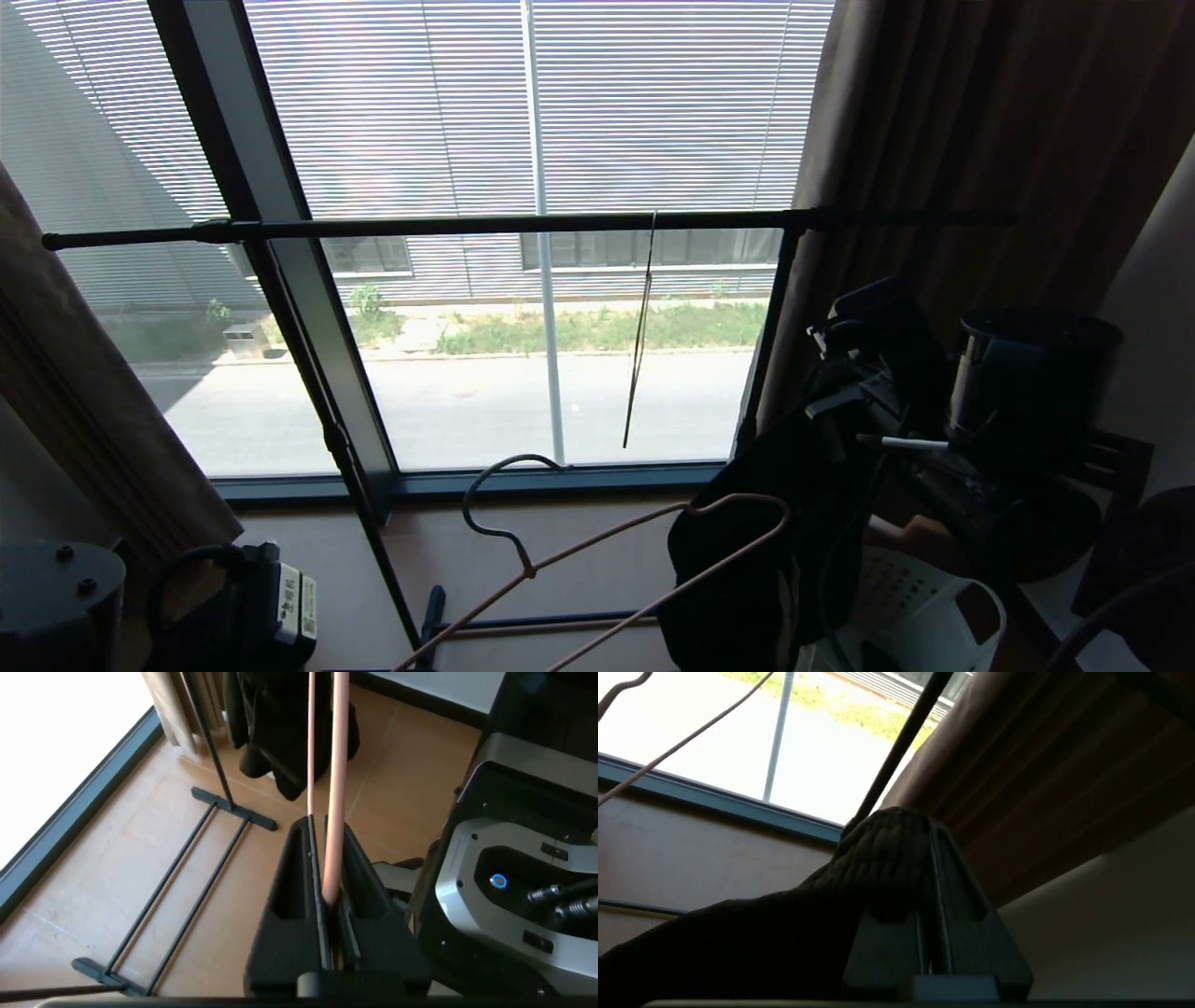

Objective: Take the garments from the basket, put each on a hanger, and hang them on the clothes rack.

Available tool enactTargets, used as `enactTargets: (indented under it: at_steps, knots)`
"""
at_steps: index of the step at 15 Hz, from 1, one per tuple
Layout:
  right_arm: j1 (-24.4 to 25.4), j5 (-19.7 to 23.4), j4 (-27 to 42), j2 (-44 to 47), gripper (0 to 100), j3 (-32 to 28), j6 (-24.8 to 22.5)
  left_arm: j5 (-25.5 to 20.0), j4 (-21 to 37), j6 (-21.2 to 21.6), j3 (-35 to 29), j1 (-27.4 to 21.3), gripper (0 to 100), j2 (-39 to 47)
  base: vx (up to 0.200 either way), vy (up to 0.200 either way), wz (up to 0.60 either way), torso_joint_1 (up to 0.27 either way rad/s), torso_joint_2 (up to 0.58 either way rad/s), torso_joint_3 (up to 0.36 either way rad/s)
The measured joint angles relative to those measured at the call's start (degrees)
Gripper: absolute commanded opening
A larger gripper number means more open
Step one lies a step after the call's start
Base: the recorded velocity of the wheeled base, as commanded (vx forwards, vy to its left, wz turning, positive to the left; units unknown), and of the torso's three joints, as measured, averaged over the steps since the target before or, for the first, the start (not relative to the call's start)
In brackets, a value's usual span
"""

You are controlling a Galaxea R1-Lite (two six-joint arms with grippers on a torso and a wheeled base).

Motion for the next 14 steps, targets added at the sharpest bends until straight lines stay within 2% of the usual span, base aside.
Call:
enactTargets:
  at_steps: [6,9,11,14]
  knots:
    - [2.91,-0.66,0.24,-0.2,0,0.38,-0.02,0.02,-8.92,-0.02,-0.66,-0.23,0,8.59,0.0,0.0,0.0,0.0,0.0,0.0]
    - [4.02,-1.33,0.2,-0.09,0,0.43,-0.02,0.24,-16.15,0.04,-0.69,-0.94,0,13.89,0.0,0.0,0.0,0.0,0.0,0.0]
    - [4.88,-1.61,0.2,0.0,0,0.44,0.09,0.29,-17.32,-0.2,-0.35,-1.13,0,16.07,0.0,0.0,0.0,0.0,0.0,0.0]
    - [6.3,-4.46,0.17,-0.09,0,0.44,0.16,0.35,-18.22,-0.27,-0.37,-1.17,0,18.01,0.0,0.0,0.0,0.0,0.0,0.0]
